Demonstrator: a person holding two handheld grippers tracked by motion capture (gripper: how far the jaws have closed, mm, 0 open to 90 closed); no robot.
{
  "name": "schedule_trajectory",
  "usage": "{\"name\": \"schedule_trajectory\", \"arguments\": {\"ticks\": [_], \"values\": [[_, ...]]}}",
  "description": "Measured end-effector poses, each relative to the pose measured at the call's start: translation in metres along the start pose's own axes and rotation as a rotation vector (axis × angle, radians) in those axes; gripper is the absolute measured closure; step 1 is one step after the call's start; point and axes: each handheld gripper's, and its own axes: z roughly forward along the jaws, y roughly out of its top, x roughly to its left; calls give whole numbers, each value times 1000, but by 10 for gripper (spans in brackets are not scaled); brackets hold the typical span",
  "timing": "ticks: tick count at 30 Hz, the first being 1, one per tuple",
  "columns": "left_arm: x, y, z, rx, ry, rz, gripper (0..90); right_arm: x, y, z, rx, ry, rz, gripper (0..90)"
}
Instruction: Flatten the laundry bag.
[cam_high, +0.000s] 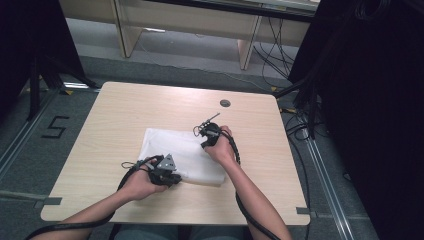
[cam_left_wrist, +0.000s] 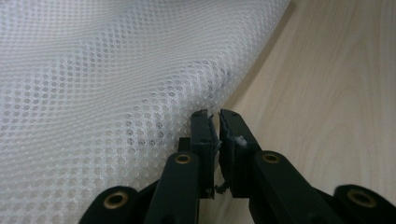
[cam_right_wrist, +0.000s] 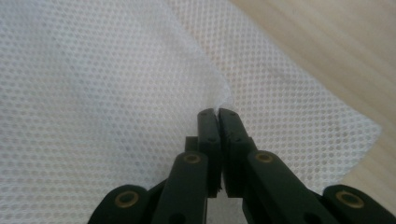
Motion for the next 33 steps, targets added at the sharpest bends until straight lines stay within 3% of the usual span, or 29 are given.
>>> {"name": "schedule_trajectory", "arguments": {"ticks": [2,3,5,7,8,11,12,13,15,16,17,18,19,20,21,22,23,24,25,26,28,30,33], "values": [[1,0,0,8,-2,8,838,2,1,-5,4,4,20,892],[1,0,0,9,-1,8,840,4,5,-15,-15,12,28,892],[0,-1,1,5,1,-3,842,5,7,-23,-55,-3,4,892],[2,0,1,9,1,13,851,7,9,-31,-81,-7,-9,892],[1,1,4,-16,2,-37,860,8,9,-35,-81,-4,-2,892],[4,4,3,3,5,-5,875,12,8,-44,-91,10,19,892],[3,5,6,-22,18,-57,878,13,7,-51,-111,6,19,892],[3,5,6,-22,18,-57,881,15,6,-55,-122,11,23,892],[8,6,5,23,19,-7,883,16,3,-63,-143,24,15,892],[5,5,9,-15,26,-72,883,17,2,-65,-151,26,17,892],[10,6,7,27,22,-9,884,18,1,-69,-161,41,14,892],[10,6,7,27,22,-9,884,18,1,-69,-161,41,14,892],[9,7,9,7,27,-40,884,19,0,-72,-172,43,12,892],[11,8,9,20,29,-28,884,21,-2,-79,-199,52,0,892],[11,8,10,9,34,-44,885,22,-3,-81,-217,46,-4,892],[10,8,12,-19,40,-89,886,24,-4,-84,-223,47,-2,892],[14,8,10,17,39,-44,886,26,-6,-87,-238,56,-5,892],[14,8,10,17,39,-44,887,26,-6,-87,-238,56,-5,892],[15,9,12,2,47,-57,887,30,-8,-93,-263,56,-11,892],[13,9,14,-19,51,-98,888,32,-9,-96,-272,53,-12,892],[15,10,13,-9,56,-83,889,34,-10,-98,-278,55,-20,892],[17,10,14,-25,71,-112,890,39,-12,-108,-276,76,-35,891],[20,11,14,-21,83,-116,891,44,-14,-109,-306,76,-23,891]]}}
